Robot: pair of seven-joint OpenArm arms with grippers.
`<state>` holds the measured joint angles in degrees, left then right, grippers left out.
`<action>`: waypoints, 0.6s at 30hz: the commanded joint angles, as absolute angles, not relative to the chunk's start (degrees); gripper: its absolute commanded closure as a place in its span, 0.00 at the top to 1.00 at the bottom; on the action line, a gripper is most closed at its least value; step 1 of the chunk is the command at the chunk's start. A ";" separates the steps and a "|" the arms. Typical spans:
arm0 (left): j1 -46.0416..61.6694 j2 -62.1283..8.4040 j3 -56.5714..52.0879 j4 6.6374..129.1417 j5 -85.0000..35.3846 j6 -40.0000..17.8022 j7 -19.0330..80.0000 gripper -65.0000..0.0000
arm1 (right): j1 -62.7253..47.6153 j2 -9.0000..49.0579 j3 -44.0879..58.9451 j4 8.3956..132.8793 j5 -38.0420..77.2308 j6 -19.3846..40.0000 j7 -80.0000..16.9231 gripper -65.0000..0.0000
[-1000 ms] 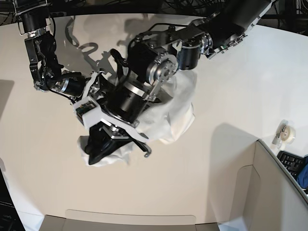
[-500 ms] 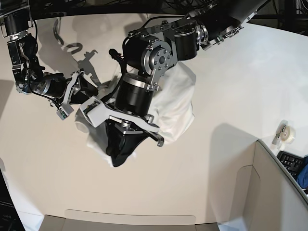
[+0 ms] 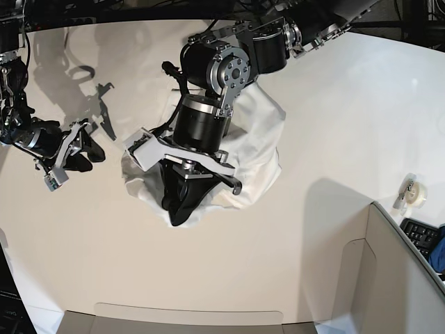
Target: Layout the t-shirt on the table in an organized manner, then fold the t-shirt properly
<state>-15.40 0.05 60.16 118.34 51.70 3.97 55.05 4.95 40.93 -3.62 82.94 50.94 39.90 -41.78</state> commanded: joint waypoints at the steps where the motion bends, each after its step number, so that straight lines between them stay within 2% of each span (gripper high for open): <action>1: -16.04 1.63 60.09 119.78 53.05 4.70 53.58 0.00 | 5.93 40.92 -2.86 83.38 51.82 40.00 -40.66 0.38; 5: -15.69 3.91 60.79 119.78 53.32 4.70 53.49 0.00 | 7.43 37.58 -3.12 80.92 50.59 40.00 -40.66 0.38; 12: -15.69 5.58 65.89 119.87 53.32 4.62 54.11 0.00 | 10.33 31.34 -3.12 77.49 40.57 40.00 -40.66 0.38; 18: -15.69 5.67 67.38 119.87 53.32 4.62 54.11 0.00 | 12.70 30.37 -9.19 77.49 39.43 40.00 -40.75 0.38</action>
<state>-14.76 4.80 67.46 118.78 52.05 4.01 55.29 11.66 29.45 -9.65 76.64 38.72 39.88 -41.78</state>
